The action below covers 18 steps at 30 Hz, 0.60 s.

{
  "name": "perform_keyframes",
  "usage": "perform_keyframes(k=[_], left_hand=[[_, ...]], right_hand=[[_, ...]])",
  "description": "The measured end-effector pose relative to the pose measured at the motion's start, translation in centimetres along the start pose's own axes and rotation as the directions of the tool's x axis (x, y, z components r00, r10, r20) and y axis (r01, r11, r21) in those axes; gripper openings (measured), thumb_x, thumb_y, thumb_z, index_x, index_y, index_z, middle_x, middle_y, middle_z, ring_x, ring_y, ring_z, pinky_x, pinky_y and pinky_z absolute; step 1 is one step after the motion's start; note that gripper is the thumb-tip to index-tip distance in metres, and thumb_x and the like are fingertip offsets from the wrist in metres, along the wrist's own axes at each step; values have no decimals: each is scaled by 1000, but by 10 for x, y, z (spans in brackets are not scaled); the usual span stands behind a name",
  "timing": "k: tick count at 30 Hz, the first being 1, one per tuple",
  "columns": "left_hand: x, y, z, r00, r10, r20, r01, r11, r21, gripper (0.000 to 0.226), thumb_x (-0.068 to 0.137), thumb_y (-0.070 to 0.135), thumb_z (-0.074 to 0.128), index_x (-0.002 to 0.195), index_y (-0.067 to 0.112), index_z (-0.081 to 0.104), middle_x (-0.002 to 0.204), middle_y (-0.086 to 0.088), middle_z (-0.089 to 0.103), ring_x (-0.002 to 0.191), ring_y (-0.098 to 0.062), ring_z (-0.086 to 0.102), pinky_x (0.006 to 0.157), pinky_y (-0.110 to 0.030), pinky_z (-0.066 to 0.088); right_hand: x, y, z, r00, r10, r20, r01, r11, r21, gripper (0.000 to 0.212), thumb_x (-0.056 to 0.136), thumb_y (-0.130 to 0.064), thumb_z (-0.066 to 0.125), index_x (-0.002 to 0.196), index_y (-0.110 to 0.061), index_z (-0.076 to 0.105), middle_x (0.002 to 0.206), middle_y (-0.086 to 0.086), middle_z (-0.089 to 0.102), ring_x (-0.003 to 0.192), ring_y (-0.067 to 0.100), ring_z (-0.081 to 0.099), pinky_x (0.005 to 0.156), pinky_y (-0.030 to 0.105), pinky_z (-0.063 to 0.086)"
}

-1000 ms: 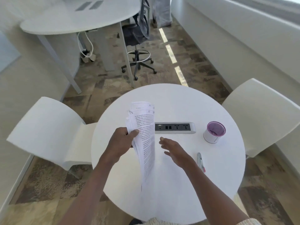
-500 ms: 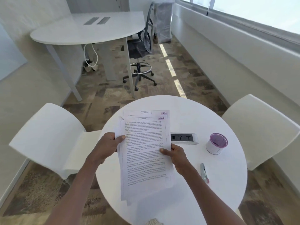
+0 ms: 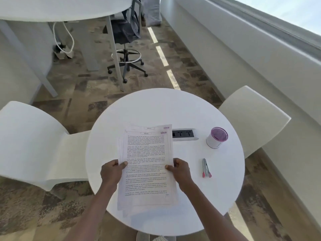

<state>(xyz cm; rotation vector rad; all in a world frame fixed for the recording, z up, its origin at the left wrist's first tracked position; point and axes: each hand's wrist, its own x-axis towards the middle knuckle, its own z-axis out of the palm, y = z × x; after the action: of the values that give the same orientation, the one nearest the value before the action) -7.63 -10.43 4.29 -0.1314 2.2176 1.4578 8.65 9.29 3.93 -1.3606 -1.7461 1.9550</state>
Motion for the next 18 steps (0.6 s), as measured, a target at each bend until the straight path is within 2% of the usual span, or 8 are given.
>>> perform_keyframes(k=[3,5,8,9,11,14,18], left_hand=[[11,-16,17,999,-38,-20,38,998,50,24,82,16,80,68,7,62,72,-6,62,68,-22,52,69,-34,42],[15,-28,29,998,-61,-33,64,994,86,29,83,16,80,68,11,55,69,-7,52,67,-21,43,67,-33,34],[24,-46,44,993,-96,-66,104,986,133,35,84,15,78,63,-1,54,65,-11,50,64,-24,38,64,-34,28],[28,-52,50,991,-109,-72,118,983,143,35,84,15,77,67,-8,58,66,-12,53,64,-25,41,64,-34,30],[33,-59,60,990,-111,-89,124,980,157,34,85,15,77,74,-13,62,67,-12,58,64,-26,46,64,-34,34],[41,-64,72,993,-68,-100,87,977,196,28,86,15,76,76,-10,66,67,-10,61,63,-27,50,66,-34,39],[50,-68,83,996,-18,-86,39,967,251,34,86,15,76,74,-13,61,65,-12,57,61,-26,47,64,-34,37]], right_hand=[[3,20,1,994,-4,-110,-14,988,-155,11,79,-5,75,90,-4,71,92,8,77,86,27,74,83,44,61],[7,30,3,989,-17,-148,-21,968,-251,11,79,-6,73,91,-7,73,89,4,76,84,23,73,80,37,61],[14,38,6,987,-47,-154,-10,937,-350,17,79,-3,66,92,-11,74,82,-9,72,76,11,68,64,9,49],[18,41,7,985,-61,-161,-5,924,-382,19,79,-2,64,91,-13,74,81,-10,71,73,8,66,60,4,44],[27,45,6,981,-80,-179,-5,903,-430,18,77,-2,63,87,-13,73,81,-8,73,72,9,67,62,10,48],[40,51,2,971,-82,-225,-35,880,-474,15,79,-5,65,87,-15,73,85,-5,76,76,12,68,71,25,55],[53,57,-2,963,-123,-239,-25,844,-536,13,82,-7,65,89,-15,72,84,-4,75,75,12,67,68,25,53]])
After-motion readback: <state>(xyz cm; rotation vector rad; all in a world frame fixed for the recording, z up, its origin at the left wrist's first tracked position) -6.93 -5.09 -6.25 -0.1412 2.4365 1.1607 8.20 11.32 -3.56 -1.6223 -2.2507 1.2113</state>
